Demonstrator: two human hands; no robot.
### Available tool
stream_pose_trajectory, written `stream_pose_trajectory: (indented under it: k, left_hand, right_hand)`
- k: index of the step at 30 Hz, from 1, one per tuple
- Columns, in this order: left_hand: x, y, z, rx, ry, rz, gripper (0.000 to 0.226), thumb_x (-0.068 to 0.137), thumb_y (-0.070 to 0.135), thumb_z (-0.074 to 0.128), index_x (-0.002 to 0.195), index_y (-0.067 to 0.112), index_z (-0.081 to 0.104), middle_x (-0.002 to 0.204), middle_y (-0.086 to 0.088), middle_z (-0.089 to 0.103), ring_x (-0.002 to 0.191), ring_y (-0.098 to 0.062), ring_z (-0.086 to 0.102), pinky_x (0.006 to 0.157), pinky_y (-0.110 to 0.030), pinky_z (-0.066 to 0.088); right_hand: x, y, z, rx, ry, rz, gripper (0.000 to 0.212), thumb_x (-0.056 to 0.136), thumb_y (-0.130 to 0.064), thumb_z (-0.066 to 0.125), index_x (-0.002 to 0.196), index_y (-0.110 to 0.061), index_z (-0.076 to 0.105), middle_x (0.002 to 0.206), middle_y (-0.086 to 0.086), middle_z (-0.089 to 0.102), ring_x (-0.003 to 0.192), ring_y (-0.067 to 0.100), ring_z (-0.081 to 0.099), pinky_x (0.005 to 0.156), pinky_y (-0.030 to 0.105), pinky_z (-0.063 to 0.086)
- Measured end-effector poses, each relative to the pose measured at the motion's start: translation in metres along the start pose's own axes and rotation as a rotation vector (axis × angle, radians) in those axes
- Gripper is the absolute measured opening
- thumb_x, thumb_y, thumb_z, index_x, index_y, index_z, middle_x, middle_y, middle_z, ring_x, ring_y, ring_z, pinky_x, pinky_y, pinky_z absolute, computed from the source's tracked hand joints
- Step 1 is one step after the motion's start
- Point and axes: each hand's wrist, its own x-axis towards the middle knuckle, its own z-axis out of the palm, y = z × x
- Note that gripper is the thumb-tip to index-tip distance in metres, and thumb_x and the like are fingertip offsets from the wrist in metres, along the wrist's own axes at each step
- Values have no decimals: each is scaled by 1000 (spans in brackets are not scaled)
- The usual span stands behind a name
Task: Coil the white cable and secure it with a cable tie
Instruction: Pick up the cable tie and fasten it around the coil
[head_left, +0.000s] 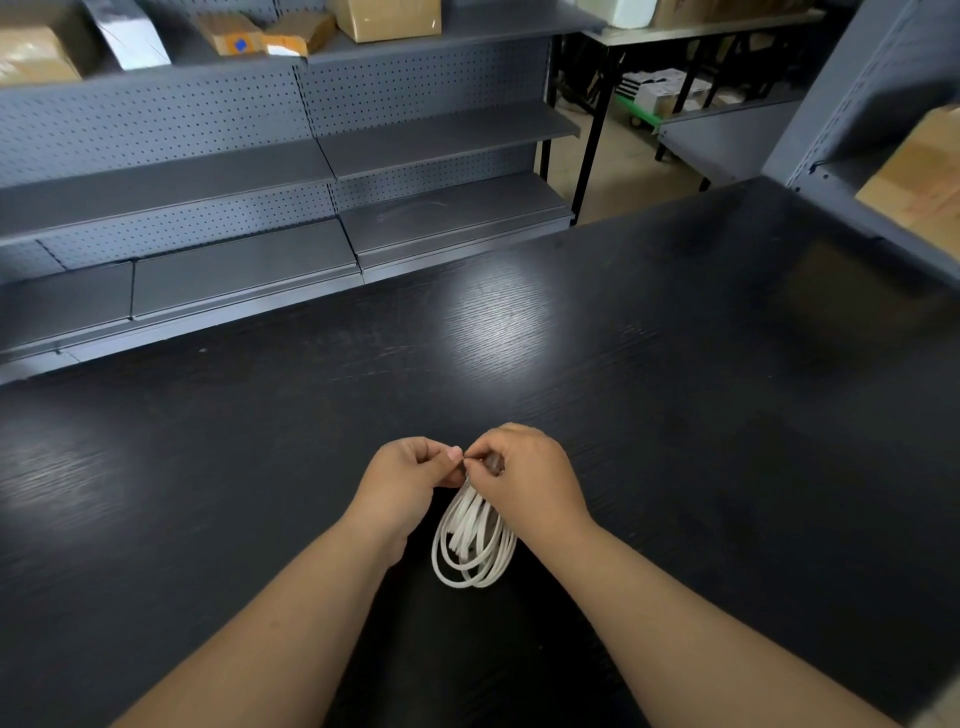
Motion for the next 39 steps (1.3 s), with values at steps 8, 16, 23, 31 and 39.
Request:
stream_pose_trajectory:
  k: [8, 16, 23, 31, 39]
  left_hand:
    - [-1, -2, 2, 63, 62, 4, 18, 95, 22, 50, 91, 12, 64, 89, -8, 69, 88, -17, 63, 73, -25, 45]
    - [-5, 1, 4, 49, 143, 16, 15, 96, 21, 48, 84, 22, 56, 86, -5, 66, 83, -11, 59, 62, -19, 36]
    - [-6, -1, -4, 60, 217, 12, 17, 97, 22, 46, 82, 25, 52, 84, -2, 64, 80, -7, 54, 62, -20, 35]
    - [-2, -1, -16, 167, 226, 13, 16, 97, 25, 46, 81, 27, 51, 85, -1, 65, 84, -10, 55, 71, -27, 36]
    - [3, -1, -21, 796, 111, 391, 28, 95, 25, 48, 122, 25, 54, 118, 10, 57, 113, -10, 53, 103, -36, 38]
  right_hand:
    - [-2, -2, -2, -19, 3, -6, 11, 84, -23, 64, 91, -16, 68, 99, -8, 47, 82, 6, 48, 66, 12, 36]
    - [-5, -4, -1, -32, 37, 0, 9, 84, -19, 61, 88, -12, 65, 101, -3, 50, 85, 9, 51, 70, 17, 41]
    - [-11, -5, 14, -68, 164, -32, 3, 76, -10, 66, 75, -8, 67, 90, 5, 59, 85, 18, 51, 68, 24, 40]
    - [-11, -1, 19, -19, 189, -28, 4, 75, -9, 66, 71, -10, 65, 86, 3, 59, 83, 17, 51, 69, 27, 46]
    - [-10, 4, 22, -3, 203, -39, 6, 70, -8, 68, 67, -11, 64, 80, 2, 59, 79, 20, 53, 68, 29, 47]
